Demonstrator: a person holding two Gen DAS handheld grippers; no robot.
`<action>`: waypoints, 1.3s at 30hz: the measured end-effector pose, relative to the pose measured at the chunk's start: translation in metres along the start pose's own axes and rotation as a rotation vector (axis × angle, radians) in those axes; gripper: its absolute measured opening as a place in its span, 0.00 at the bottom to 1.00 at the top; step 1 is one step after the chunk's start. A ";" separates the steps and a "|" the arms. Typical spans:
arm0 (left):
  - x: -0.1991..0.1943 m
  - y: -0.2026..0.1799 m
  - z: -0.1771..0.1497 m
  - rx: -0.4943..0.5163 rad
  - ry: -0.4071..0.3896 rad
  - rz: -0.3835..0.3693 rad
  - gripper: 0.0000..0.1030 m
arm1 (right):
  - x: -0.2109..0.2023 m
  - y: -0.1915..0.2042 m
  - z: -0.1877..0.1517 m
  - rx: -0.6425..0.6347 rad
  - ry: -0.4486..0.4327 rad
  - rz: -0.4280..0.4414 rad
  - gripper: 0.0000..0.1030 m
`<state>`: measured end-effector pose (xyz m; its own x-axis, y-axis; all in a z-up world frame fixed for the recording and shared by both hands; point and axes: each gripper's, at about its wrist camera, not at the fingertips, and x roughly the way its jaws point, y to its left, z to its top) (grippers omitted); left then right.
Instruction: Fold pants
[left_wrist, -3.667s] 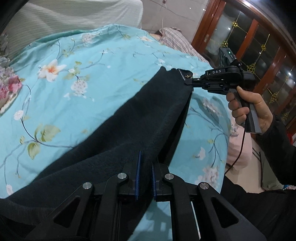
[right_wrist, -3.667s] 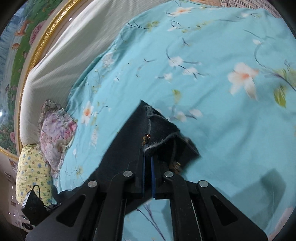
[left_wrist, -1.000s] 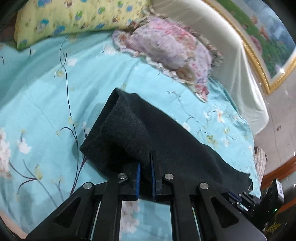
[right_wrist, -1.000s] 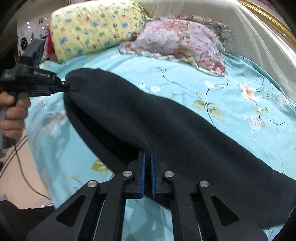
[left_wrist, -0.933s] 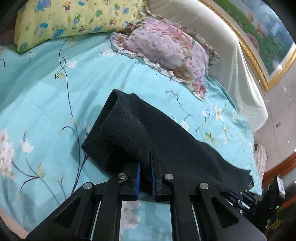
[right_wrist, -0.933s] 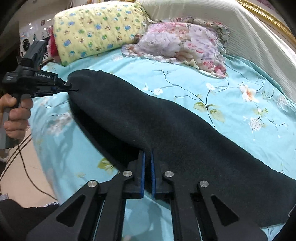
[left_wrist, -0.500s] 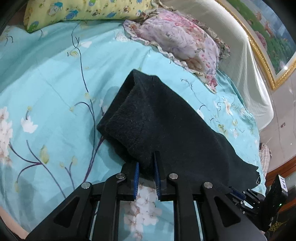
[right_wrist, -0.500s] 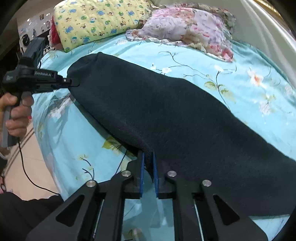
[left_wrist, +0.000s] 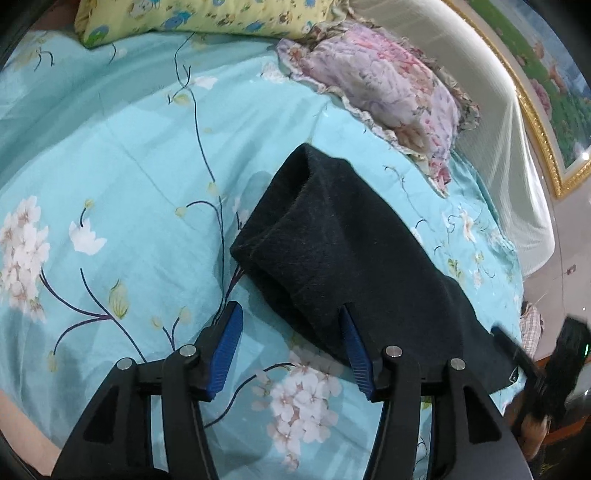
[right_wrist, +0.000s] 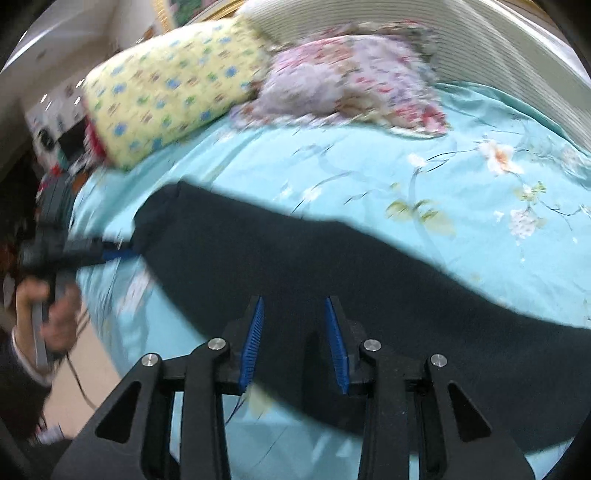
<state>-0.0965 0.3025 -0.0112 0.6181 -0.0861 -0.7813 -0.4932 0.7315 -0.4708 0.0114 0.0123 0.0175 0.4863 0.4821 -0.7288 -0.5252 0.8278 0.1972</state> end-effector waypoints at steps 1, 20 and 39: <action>0.002 0.000 0.000 0.002 0.006 0.003 0.54 | 0.001 -0.008 0.007 0.024 -0.009 0.013 0.35; 0.035 -0.025 0.022 0.041 -0.017 0.019 0.50 | 0.126 -0.044 0.076 0.024 0.319 0.129 0.35; 0.015 -0.025 0.023 0.110 -0.099 -0.039 0.19 | 0.113 -0.022 0.082 -0.093 0.147 -0.056 0.10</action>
<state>-0.0607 0.2986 -0.0016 0.6956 -0.0529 -0.7164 -0.4010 0.7989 -0.4483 0.1351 0.0716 -0.0157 0.4126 0.3830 -0.8265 -0.5656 0.8189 0.0971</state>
